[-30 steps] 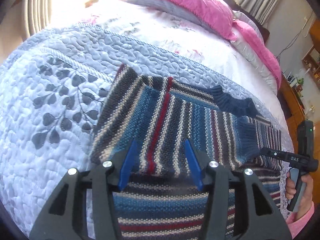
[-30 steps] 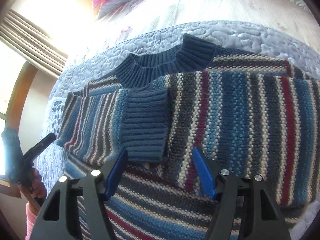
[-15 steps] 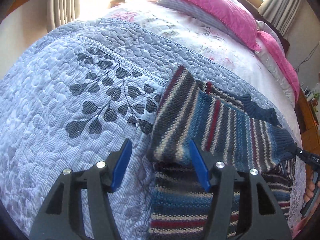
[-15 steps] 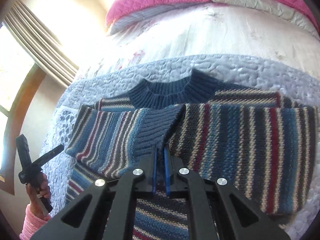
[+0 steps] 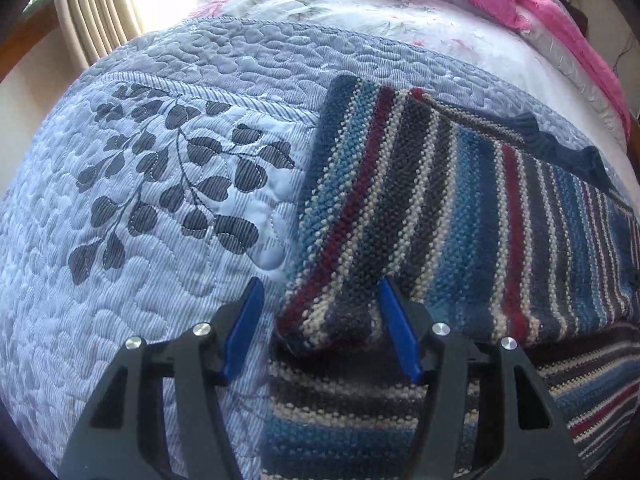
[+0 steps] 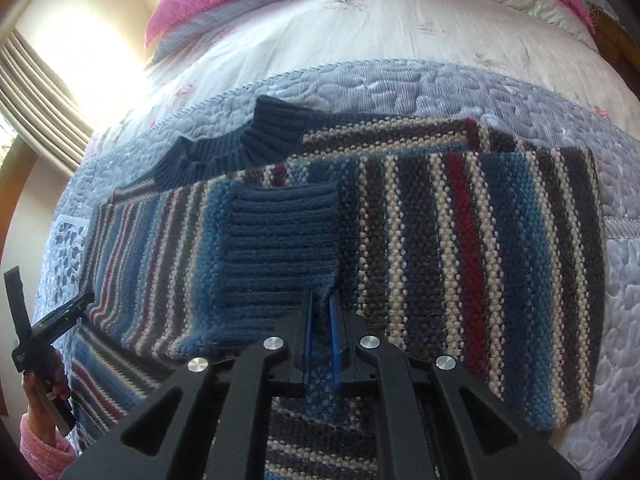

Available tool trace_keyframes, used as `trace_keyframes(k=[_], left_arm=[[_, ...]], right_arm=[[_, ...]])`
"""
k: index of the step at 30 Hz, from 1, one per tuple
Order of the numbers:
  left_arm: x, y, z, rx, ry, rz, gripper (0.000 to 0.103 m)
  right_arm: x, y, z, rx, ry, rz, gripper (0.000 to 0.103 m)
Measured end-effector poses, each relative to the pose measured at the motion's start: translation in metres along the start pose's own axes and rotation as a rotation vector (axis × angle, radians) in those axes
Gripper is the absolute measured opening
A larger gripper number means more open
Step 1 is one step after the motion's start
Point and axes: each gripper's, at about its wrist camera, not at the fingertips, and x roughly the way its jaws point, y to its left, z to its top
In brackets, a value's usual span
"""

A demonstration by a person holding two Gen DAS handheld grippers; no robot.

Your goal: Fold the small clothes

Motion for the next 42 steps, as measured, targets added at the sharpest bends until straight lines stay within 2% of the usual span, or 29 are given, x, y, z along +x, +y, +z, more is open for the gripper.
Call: trace_keyframes(k=[4,5,8,9,10,11,16,20,26,32,34,36,39,42], left_arm=[[0.001,0.002,0.0,0.016,-0.008,-0.003,0.061],[-0.001,0.002,0.001,0.017,-0.005,-0.004,0.061],[-0.02,0.01,-0.002,-0.01,-0.005,-0.043,0.06],[-0.03,0.012,-0.007,-0.007,-0.007,-0.057,0.063],[-0.039,0.013,-0.016,0.007,-0.005,-0.07,0.067],[-0.049,0.014,-0.026,0.029,-0.003,-0.085,0.068],[-0.088,0.012,-0.098,0.132,0.048,-0.125,0.071],[-0.113,0.018,-0.158,0.133,0.082,-0.131,0.074],[-0.131,0.032,-0.222,0.102,0.145,-0.161,0.074],[-0.139,0.033,-0.257,0.075,0.184,-0.242,0.076],[-0.138,0.031,-0.262,0.071,0.176,-0.235,0.077],[-0.14,0.029,-0.265,0.07,0.168,-0.234,0.077],[-0.143,0.026,-0.271,0.058,0.186,-0.271,0.077],[-0.144,0.02,-0.277,0.06,0.196,-0.288,0.077]], right_arm=[[0.002,0.004,-0.001,-0.027,0.001,-0.02,0.008],[-0.002,0.006,-0.001,-0.027,-0.002,-0.009,0.012],[-0.036,0.002,-0.011,0.007,-0.061,0.1,0.025],[-0.051,0.002,-0.018,-0.003,-0.081,0.125,0.028],[-0.065,0.003,-0.029,-0.023,-0.09,0.128,0.033],[-0.076,0.005,-0.041,-0.047,-0.095,0.117,0.035],[-0.106,0.005,-0.121,-0.132,-0.027,0.059,0.038],[-0.129,-0.01,-0.186,-0.108,-0.003,0.034,0.042],[-0.169,-0.028,-0.264,-0.07,-0.016,-0.031,0.05],[-0.176,-0.047,-0.323,0.037,0.045,0.011,0.052],[-0.174,-0.053,-0.337,0.081,0.056,0.032,0.052],[-0.172,-0.055,-0.346,0.103,0.062,0.042,0.052],[-0.174,-0.052,-0.352,0.111,0.055,0.053,0.053],[-0.174,-0.045,-0.352,0.105,0.06,0.108,0.053]])
